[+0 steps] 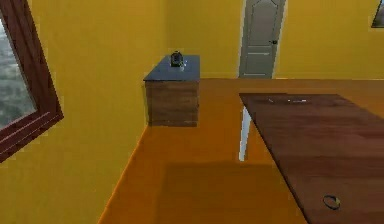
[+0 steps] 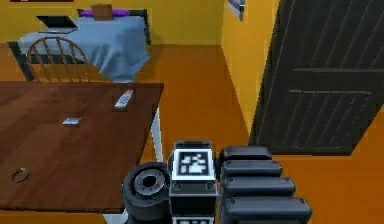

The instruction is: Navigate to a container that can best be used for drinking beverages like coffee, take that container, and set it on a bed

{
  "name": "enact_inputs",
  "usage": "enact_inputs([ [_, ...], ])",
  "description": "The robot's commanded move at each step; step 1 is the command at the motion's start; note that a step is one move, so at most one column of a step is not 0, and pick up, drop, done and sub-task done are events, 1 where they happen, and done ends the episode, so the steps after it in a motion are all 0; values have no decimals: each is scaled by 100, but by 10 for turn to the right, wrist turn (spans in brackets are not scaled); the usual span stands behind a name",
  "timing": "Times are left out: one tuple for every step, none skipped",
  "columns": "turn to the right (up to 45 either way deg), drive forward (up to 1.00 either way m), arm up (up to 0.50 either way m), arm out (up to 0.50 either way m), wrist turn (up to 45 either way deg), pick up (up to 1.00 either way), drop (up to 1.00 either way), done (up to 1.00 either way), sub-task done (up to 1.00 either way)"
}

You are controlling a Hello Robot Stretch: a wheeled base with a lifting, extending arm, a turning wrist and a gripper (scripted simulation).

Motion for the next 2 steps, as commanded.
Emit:
enact_inputs([
  [0,100,0,0,0,0,0,0,0],
  [30,0,0,0,0,0,0,0,0],
])
